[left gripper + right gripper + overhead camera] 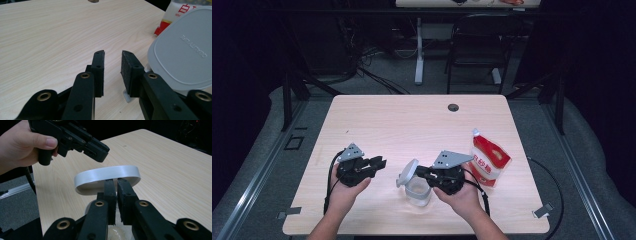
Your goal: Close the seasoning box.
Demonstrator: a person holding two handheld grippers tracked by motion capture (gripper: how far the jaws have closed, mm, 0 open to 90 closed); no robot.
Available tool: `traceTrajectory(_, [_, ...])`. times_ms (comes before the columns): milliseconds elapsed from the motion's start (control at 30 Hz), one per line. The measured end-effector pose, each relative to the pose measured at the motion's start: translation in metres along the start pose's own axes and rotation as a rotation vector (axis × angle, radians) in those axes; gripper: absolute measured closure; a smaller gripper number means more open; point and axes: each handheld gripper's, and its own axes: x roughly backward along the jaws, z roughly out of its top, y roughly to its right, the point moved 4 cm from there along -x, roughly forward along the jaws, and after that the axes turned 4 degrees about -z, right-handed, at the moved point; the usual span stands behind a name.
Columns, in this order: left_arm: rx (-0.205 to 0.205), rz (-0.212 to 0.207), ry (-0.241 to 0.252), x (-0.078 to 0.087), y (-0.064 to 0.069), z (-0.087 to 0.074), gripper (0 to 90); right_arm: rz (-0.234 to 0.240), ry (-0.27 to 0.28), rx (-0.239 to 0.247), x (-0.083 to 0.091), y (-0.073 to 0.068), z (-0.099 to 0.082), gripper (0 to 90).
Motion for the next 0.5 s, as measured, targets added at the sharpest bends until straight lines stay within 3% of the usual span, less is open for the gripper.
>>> traceTrajectory(500, [0.005, -0.003, -0.013, -0.0044, -0.001, -0.0035, 73.4, 0.002, 0.006, 0.011, -0.0027, -0.0034, 0.0059, 86.1])
